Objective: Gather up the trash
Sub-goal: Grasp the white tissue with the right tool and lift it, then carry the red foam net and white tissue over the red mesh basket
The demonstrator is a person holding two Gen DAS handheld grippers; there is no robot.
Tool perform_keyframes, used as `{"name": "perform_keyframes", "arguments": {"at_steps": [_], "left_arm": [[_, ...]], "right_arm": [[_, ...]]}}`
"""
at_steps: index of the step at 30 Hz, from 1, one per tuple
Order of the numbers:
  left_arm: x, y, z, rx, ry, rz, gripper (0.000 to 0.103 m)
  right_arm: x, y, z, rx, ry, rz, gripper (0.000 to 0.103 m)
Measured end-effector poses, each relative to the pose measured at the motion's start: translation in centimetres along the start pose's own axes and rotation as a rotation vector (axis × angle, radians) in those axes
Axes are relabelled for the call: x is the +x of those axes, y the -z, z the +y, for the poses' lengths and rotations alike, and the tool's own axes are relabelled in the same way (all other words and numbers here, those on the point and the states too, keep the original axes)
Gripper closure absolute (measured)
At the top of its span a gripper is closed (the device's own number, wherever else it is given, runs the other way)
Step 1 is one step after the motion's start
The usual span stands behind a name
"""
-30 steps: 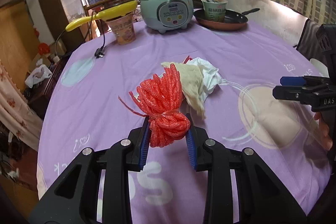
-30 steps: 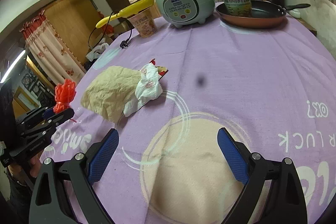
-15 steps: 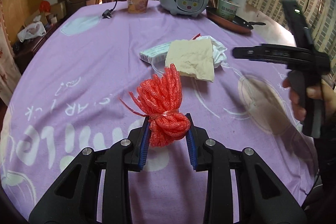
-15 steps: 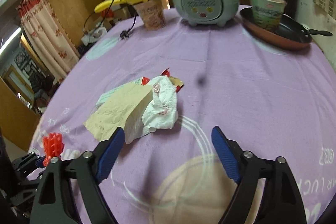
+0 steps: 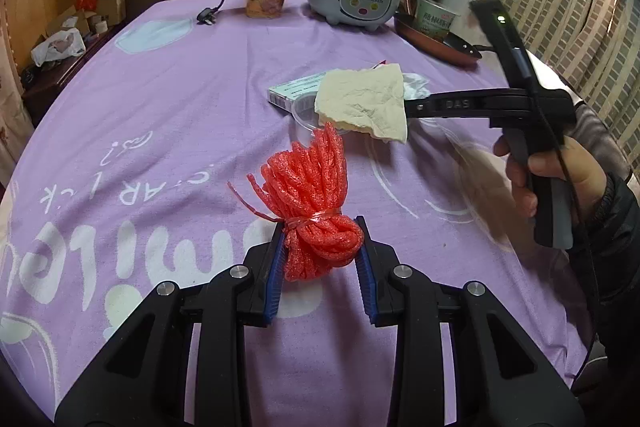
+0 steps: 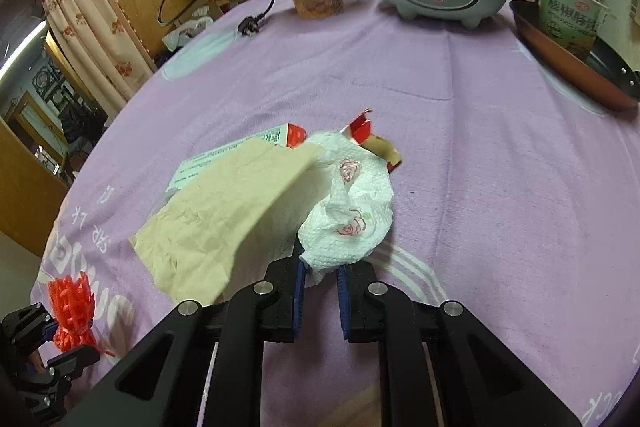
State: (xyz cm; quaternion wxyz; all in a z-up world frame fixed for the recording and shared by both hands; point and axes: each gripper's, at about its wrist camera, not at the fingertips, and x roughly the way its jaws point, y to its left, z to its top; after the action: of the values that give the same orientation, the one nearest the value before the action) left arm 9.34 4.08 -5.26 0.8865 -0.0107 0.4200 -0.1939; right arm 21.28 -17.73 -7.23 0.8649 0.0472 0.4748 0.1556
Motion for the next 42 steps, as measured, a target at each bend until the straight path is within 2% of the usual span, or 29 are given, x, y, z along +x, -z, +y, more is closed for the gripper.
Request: {"name": "perform_keyframes", "arguments": {"at_steps": [7, 11, 15, 22, 27, 31, 37, 42], "left_arm": [[-1.3, 0.6, 0.1, -0.014, -0.010, -0.008, 0.069], [-2.8, 1.2, -0.2, -0.020, -0.015, -0.025, 0.069], [-4.0, 1.8, -0.6, -0.024, -0.017, -0.039, 0.069], [-7.0, 3.4, -1.8, -0.016, -0.017, -0.071, 0.069], [-9.7, 6.0, -1.8, -0.039, -0.038, -0.097, 0.069], [-12.4, 9.4, -0.2, -0.095, -0.077, -0.103, 0.069], [-17.4, 15.1, 3.3, -0.203, -0.171, -0.122, 0.069], [-21.3, 19.0, 5.3, -0.276, -0.259, -0.160, 0.069]], "right_arm": [[-5.7, 1.9, -1.1, 0.031, -0.027, -0.088, 0.088], [-9.4, 3.5, -1.4, 0.030, -0.004, -0.142, 0.088], [-12.9, 5.0, -1.8, 0.038, 0.065, -0.212, 0.088], [-17.0, 7.7, -0.6, 0.021, 0.014, -0.253, 0.088], [-17.7, 10.8, 3.2, -0.035, -0.063, -0.238, 0.087], [-18.0, 13.0, 7.2, -0.106, -0.119, -0.236, 0.087], [-18.0, 16.0, 14.5, -0.224, -0.236, -0.220, 0.087], [-17.5, 18.5, 20.3, -0.317, -0.285, -0.198, 0.088]]}}
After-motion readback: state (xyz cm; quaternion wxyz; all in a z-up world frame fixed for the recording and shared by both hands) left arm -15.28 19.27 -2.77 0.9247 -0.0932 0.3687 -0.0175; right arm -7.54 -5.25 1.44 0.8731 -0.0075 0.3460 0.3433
